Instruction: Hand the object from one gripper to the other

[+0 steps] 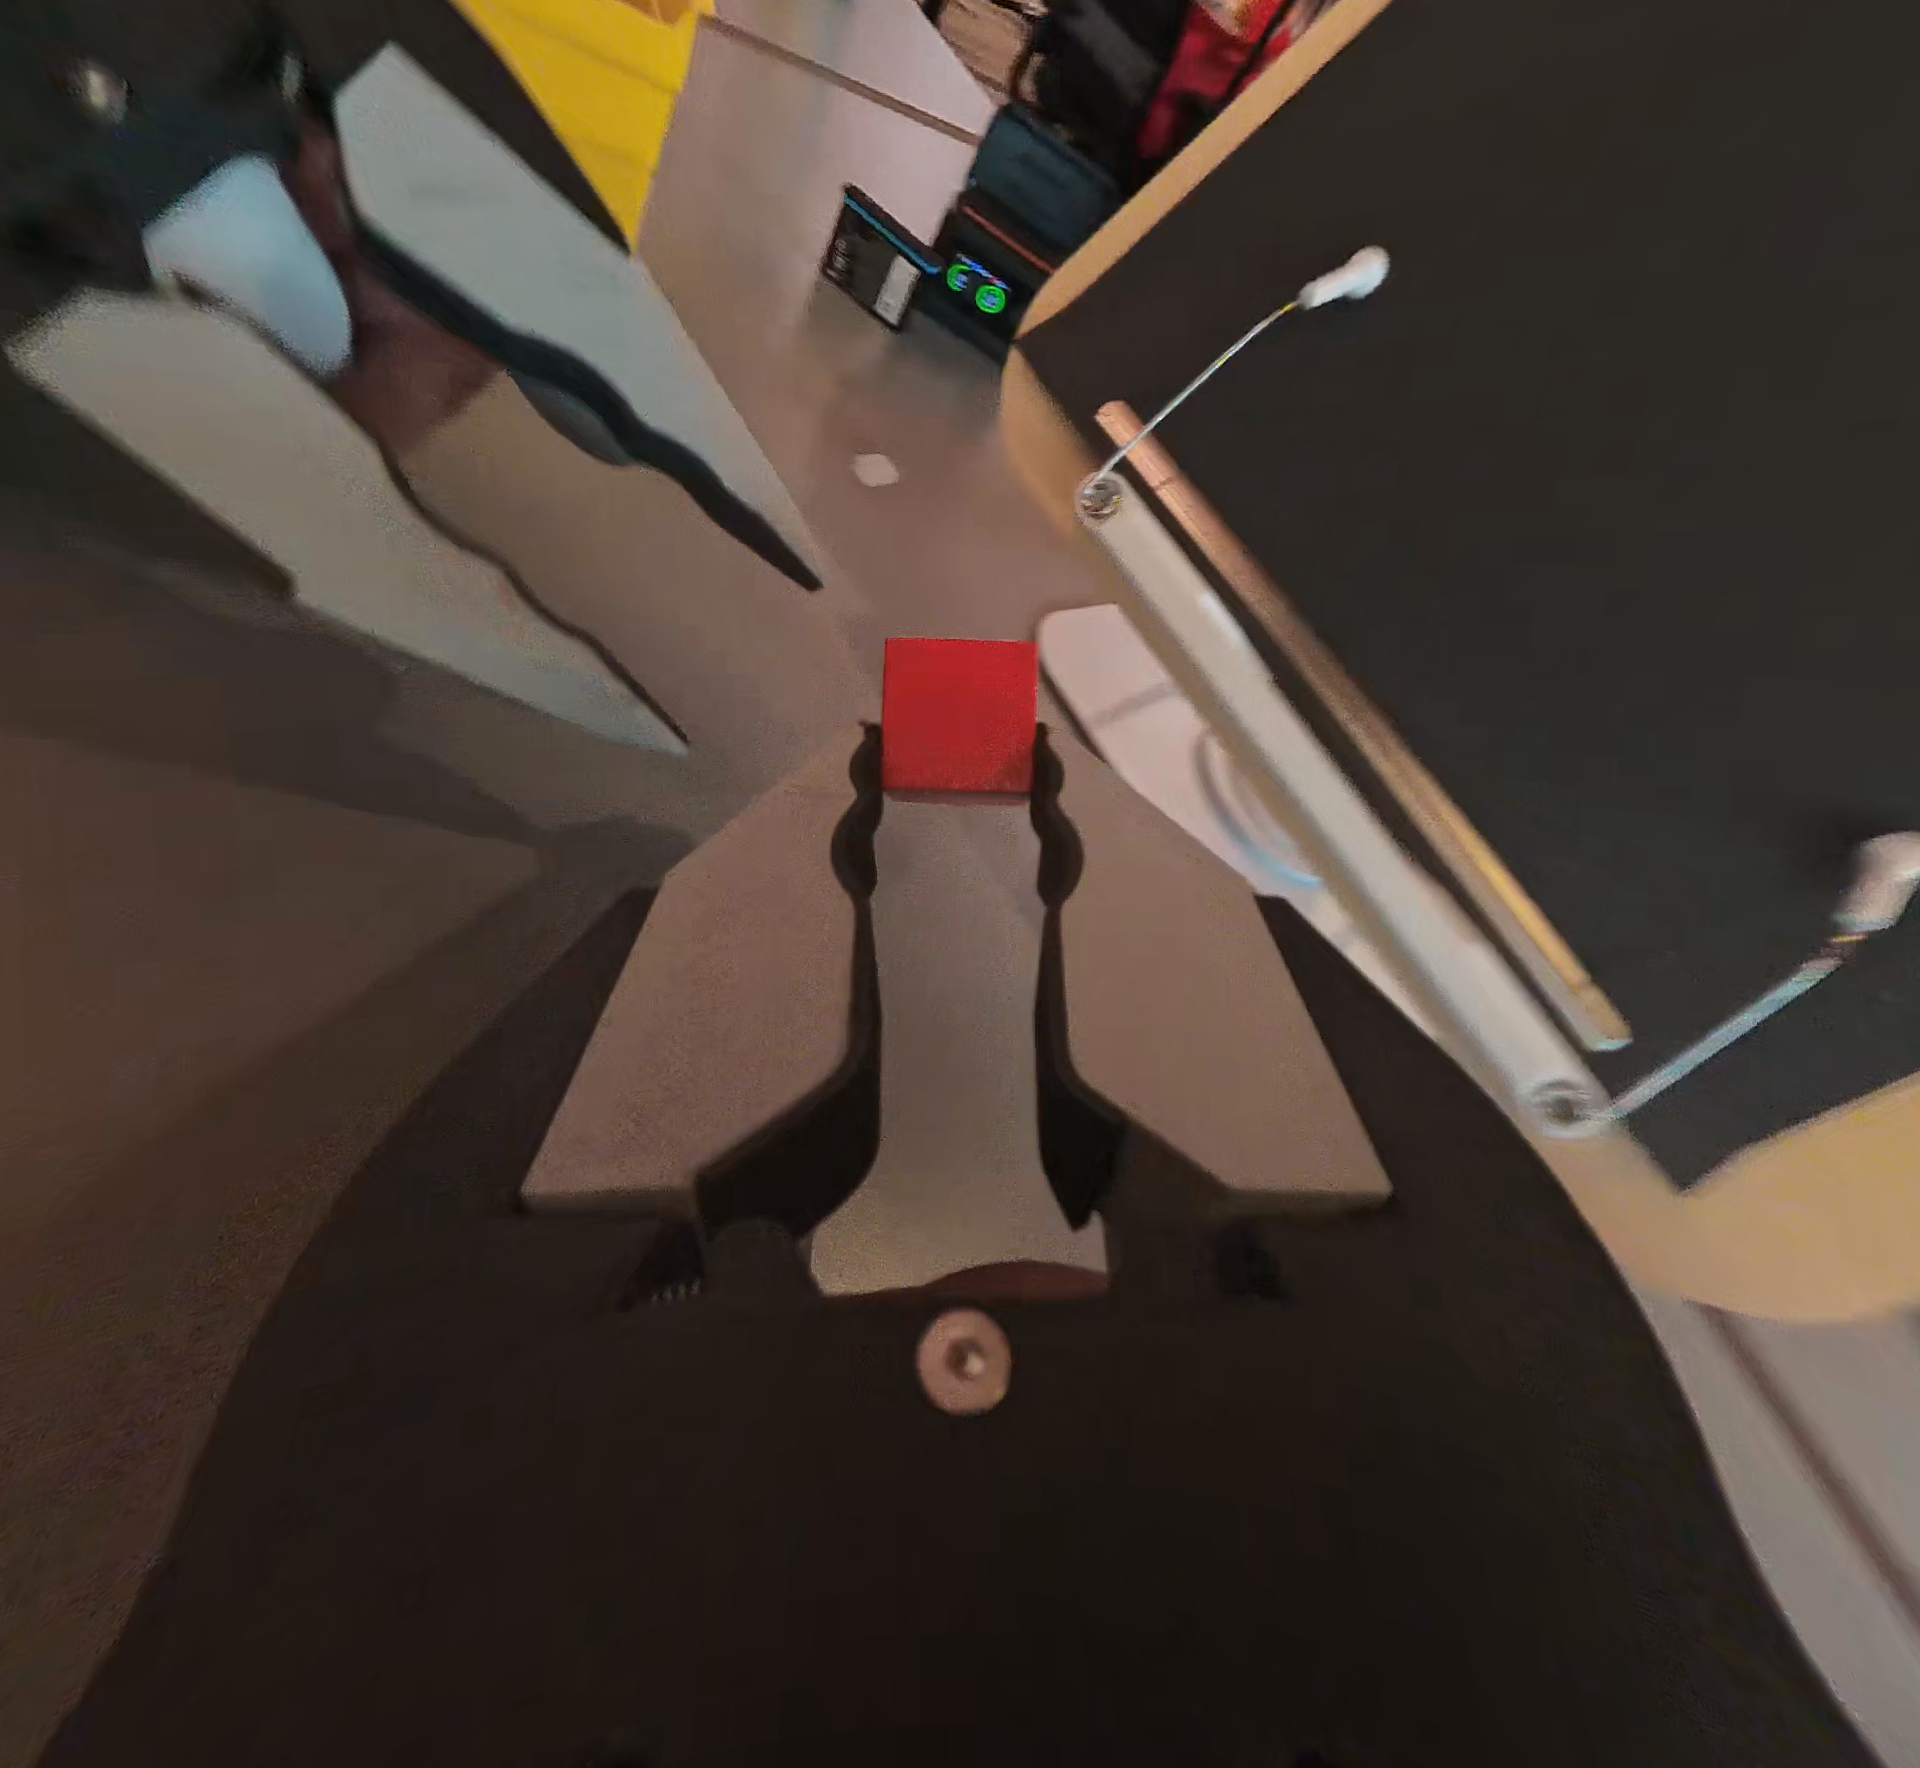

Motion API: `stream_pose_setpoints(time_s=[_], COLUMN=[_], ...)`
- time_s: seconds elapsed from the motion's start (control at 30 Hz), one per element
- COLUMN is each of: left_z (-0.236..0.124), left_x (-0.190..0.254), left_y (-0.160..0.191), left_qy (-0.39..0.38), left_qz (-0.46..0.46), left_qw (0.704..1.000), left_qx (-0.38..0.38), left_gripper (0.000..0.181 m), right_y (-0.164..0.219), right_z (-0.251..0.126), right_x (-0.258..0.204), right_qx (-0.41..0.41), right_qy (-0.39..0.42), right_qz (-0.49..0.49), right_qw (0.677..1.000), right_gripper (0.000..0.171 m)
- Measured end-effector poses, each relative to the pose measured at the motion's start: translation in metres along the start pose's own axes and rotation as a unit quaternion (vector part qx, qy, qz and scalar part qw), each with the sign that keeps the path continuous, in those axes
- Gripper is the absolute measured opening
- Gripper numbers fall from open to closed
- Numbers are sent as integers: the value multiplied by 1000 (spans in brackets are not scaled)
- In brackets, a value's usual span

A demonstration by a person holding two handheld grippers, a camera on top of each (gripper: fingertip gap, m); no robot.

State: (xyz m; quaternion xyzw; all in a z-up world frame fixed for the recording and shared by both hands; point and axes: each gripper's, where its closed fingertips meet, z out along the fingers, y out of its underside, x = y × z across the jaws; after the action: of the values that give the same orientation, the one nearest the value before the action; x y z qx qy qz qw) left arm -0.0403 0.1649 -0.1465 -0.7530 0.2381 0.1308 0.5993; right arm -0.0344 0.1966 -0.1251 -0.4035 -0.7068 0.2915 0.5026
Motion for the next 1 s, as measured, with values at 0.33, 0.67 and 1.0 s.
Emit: stream_pose_setpoints(time_s=[0.33,0.67,1.0], left_z=[-18,-15,-11], left_x=[-4,14,3], left_y=[-29,-21,-18], left_qy=[153,168,-61], left_qz=[-305,-204,248], left_qw=[935,962,966], left_qx=[98,63,43], left_gripper=[40,27,27], right_y=[-18,-17,-14], right_z=[-1,4,-2], right_x=[-24,-53,-46], right_qx=[17,20,51], right_qy=[79,13,-187], right_qz=[-271,-257,123], right_qw=[959,966,973], right_gripper=[25,28,48])
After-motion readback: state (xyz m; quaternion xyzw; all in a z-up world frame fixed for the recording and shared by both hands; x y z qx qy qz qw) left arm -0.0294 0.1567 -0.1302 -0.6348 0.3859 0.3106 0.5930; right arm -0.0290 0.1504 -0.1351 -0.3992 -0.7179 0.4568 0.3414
